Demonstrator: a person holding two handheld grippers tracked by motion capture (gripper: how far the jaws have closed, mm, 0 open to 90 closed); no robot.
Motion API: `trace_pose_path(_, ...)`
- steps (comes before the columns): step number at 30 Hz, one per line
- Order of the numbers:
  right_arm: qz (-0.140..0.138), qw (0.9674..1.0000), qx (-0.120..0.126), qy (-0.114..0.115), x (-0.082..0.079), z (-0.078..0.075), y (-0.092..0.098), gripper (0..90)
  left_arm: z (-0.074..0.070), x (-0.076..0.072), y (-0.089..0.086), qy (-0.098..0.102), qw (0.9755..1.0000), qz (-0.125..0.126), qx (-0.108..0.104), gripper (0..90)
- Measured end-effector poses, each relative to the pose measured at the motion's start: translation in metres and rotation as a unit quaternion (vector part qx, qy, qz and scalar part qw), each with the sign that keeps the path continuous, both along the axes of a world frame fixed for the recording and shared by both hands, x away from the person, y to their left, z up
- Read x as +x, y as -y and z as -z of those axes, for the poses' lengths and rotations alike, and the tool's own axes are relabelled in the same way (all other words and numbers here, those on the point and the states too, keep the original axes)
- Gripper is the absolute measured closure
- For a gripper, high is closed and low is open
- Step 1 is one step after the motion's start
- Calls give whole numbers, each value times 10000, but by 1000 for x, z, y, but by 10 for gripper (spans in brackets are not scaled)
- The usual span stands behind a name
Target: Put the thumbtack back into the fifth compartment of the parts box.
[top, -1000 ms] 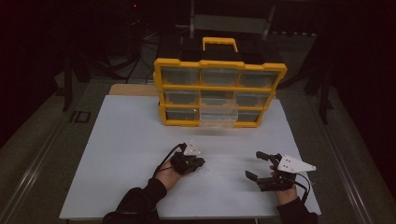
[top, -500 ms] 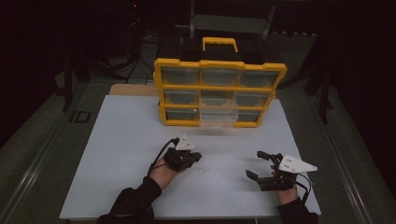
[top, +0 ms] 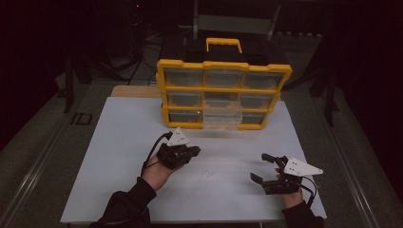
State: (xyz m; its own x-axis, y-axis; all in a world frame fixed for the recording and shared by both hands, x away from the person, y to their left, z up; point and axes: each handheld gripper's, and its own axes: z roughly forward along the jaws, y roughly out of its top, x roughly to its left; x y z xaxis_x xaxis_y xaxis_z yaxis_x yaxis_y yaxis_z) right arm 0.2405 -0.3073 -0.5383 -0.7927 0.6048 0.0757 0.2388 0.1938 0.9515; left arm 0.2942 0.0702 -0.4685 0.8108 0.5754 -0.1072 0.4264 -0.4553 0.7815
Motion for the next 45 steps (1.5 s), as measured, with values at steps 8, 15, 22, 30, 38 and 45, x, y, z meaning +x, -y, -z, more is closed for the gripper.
trace_pose_path(8,-10,10000,-4,15,0,0,0,135,-26,-1,-5,134,9997,-57,-220,847)
trace_pose_path(15,-9,10000,9,15,0,0,0,134,-47,4,-3,206,9990,-88,-391,847)
trace_pose_path(22,-3,10000,8,17,0,0,0,134,-65,13,5,275,9986,-118,-436,847)
trace_pose_path(30,-3,10000,31,22,0,0,0,134,-84,26,13,315,9981,-175,-504,847)
trace_pose_path(38,-20,10000,3,12,0,1,-1,134,-104,42,26,404,9975,-270,-510,847)
trace_pose_path(45,-18,10000,17,1,1,1,-1,134,-113,53,41,379,9969,-345,-590,847)
